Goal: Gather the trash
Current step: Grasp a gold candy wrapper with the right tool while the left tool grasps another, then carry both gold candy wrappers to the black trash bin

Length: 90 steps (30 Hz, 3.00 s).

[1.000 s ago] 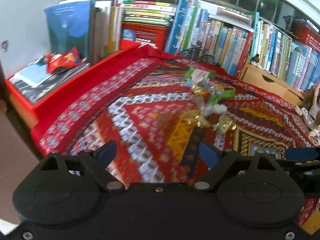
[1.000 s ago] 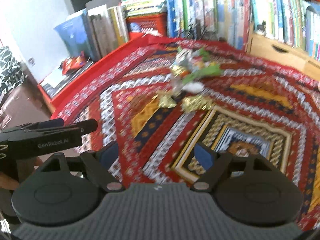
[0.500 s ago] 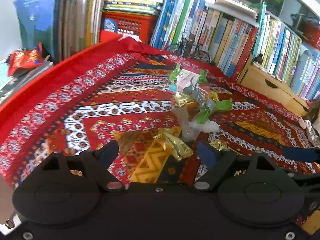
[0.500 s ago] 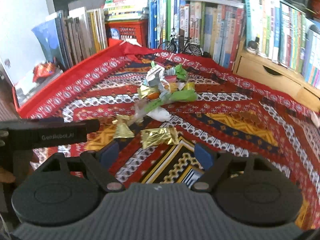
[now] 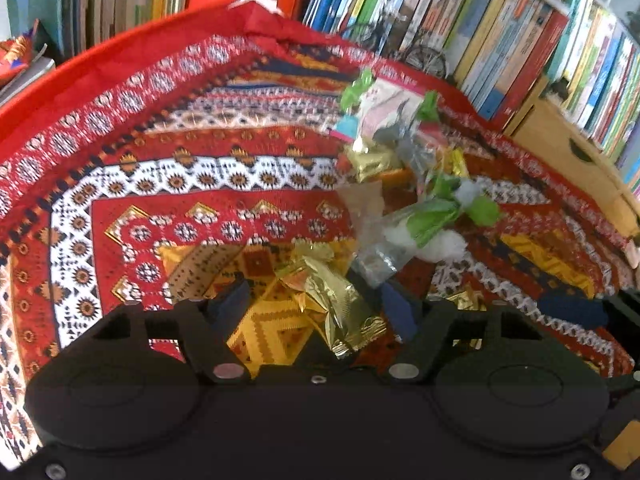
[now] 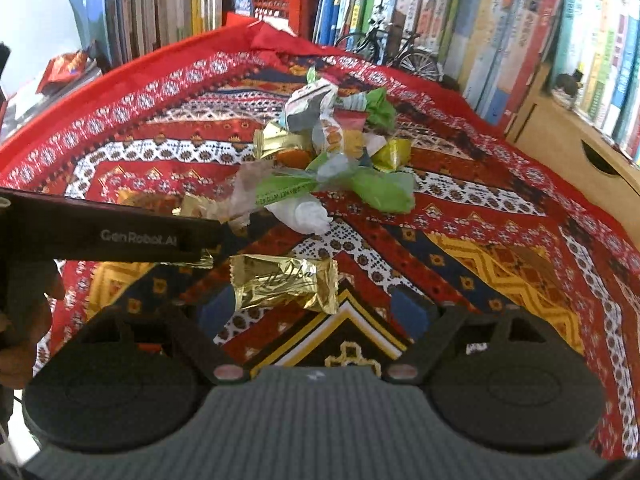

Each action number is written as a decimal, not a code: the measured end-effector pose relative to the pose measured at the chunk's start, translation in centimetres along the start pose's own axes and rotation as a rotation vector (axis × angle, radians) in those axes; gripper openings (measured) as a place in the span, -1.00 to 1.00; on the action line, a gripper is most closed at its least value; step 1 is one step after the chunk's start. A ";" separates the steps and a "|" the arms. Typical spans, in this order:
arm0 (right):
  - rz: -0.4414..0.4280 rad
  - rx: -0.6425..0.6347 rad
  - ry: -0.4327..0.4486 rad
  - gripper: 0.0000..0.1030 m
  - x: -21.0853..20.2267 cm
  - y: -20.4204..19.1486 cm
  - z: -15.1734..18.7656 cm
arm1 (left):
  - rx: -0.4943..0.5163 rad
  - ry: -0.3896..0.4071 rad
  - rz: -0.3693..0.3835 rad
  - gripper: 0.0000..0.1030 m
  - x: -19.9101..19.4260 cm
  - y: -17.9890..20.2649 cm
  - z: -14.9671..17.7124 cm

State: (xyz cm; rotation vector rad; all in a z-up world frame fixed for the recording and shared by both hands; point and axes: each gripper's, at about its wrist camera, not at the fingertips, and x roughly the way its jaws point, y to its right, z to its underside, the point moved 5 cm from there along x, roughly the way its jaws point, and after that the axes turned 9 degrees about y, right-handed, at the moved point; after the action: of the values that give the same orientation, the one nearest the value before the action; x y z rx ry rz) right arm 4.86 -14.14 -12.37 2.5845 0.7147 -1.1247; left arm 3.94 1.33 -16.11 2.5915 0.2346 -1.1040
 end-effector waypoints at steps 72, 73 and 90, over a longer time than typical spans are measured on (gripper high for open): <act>-0.267 -0.034 0.029 0.09 -8.3 -18.5 2.7 | -0.048 0.131 -0.204 -0.52 -19.4 -15.3 8.9; -0.275 -0.042 0.027 0.09 -8.4 -19.2 2.9 | -0.058 0.126 -0.213 -0.52 -19.8 -16.1 9.4; -0.438 -0.147 -0.029 0.10 -6.5 -29.5 9.3 | -0.209 -0.031 -0.343 -0.52 -20.1 -26.3 21.0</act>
State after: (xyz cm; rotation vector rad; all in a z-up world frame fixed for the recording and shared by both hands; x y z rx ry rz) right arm -20.05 5.21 -14.43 2.3444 1.3488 -1.1661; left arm -31.13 18.16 -21.02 2.4003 0.7677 -1.1573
